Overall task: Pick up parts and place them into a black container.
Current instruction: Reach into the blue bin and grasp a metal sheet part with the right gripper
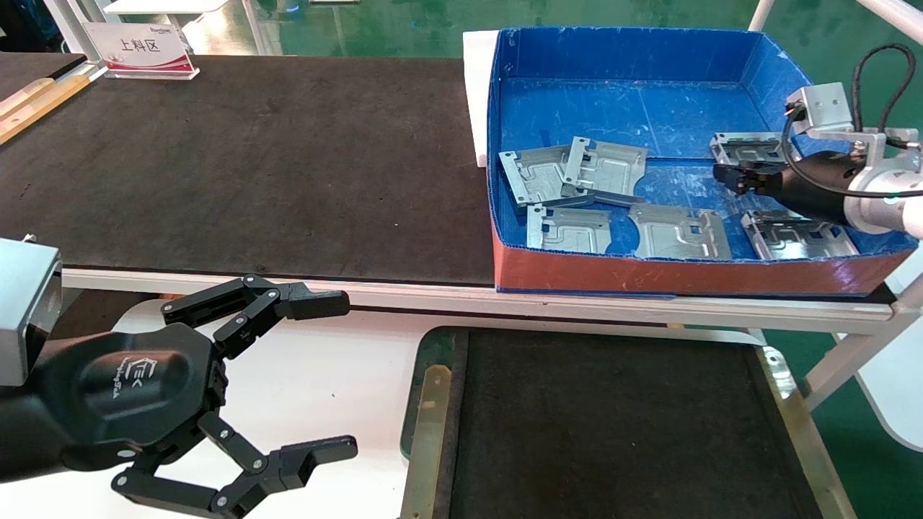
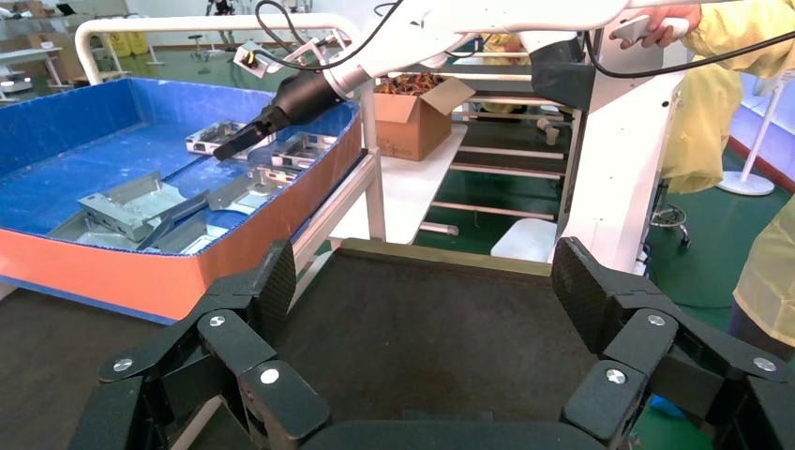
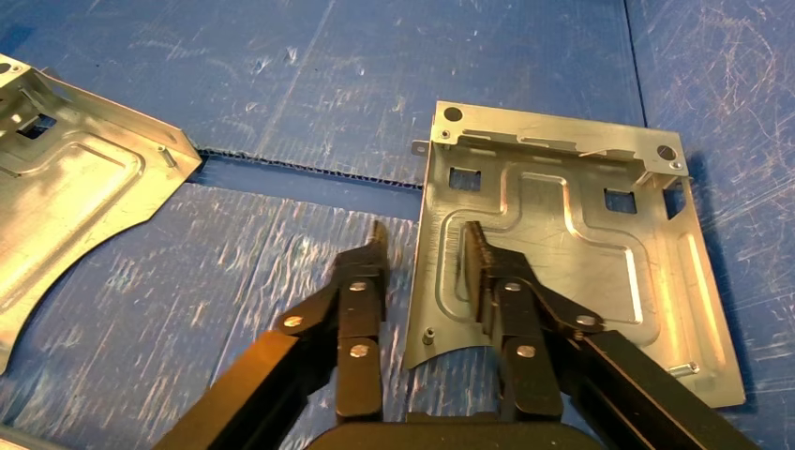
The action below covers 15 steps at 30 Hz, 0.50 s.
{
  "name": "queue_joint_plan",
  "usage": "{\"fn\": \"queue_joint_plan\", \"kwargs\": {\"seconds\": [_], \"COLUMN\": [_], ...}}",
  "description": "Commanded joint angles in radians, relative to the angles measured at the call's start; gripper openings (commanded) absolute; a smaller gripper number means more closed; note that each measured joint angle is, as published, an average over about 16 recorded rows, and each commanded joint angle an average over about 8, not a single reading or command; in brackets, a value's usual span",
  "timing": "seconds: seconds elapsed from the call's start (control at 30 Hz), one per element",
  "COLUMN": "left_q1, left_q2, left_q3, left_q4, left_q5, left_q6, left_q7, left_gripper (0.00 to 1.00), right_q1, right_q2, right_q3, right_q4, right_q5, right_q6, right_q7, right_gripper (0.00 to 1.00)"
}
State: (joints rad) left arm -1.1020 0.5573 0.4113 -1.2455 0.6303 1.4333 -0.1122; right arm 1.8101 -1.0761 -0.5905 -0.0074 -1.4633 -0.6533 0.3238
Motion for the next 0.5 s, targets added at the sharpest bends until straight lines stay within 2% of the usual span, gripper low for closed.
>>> {"fn": "queue_joint_plan", "kwargs": {"seconds": [0.03, 0.5], "left_q1": [0.0, 0.0], "left_q2": [0.0, 0.0], "left_q3": [0.0, 0.0], "left_q4": [0.0, 0.0], "left_q5": [0.0, 0.0], "left_q6": [0.0, 0.0], "left_q7": [0.0, 0.0], "left_gripper": [1.0, 1.0], "right_q1": [-0.001, 0.008], "right_q2": [0.0, -0.003], "right_q3": [-0.001, -0.006], "right_q4": [0.001, 0.004], "right_q5": [-0.001, -0.009], "right_q6": [-0.001, -0.002], "right_q7": [0.001, 0.011], "right_gripper": [0.0, 0.0]}}
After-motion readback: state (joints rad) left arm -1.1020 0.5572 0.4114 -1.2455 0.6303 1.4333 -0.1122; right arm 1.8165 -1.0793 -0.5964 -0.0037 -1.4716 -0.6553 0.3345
